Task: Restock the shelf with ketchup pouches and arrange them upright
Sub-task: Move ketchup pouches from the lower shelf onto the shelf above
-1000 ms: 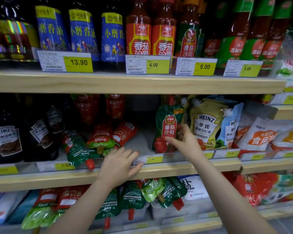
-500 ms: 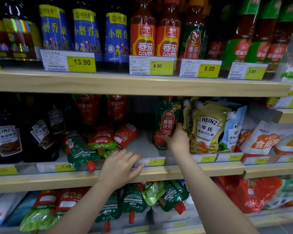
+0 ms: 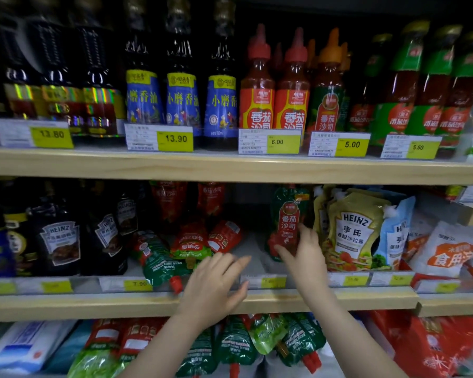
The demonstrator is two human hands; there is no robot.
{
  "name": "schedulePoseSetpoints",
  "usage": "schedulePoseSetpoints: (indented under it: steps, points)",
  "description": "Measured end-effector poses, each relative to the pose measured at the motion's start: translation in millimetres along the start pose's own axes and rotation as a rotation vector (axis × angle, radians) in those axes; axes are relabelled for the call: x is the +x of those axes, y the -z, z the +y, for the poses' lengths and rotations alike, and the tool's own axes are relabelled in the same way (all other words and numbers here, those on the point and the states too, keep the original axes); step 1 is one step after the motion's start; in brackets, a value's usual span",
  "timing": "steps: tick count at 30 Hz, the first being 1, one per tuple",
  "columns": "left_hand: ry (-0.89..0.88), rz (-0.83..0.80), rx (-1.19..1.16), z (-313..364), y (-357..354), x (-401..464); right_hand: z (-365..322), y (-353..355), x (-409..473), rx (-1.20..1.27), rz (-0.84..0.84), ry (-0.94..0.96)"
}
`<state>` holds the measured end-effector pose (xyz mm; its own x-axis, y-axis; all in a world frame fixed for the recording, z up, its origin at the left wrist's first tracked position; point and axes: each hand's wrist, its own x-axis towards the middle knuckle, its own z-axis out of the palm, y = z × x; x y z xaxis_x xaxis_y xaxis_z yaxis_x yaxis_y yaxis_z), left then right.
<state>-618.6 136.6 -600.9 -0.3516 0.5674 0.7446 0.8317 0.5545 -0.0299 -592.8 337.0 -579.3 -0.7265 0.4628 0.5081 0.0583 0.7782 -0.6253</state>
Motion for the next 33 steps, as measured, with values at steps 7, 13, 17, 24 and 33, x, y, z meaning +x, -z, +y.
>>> schedulePoseSetpoints:
  steps: [7,13,17,24,33]
  points:
    - [0.258,-0.102,0.081,-65.6,57.8,-45.8,-50.3,-39.1,-43.2,0.094,-0.456,0.437]
    - [0.256,-0.289,0.105,-89.5,59.1,-92.5,-92.1,-81.4,-56.7,-0.013,-0.552,0.696]
    - [0.276,-0.233,0.047,-94.0,55.4,-95.0,-98.7,-93.6,-66.7,-0.133,-0.412,0.796]
    - [0.316,-0.120,-0.093,-103.7,56.2,-95.0,-108.5,-80.2,-71.1,0.003,-0.245,0.855]
    - [0.465,-0.033,-0.260,-114.3,62.5,-66.7,-145.6,-26.0,-53.4,0.369,-0.342,0.663]
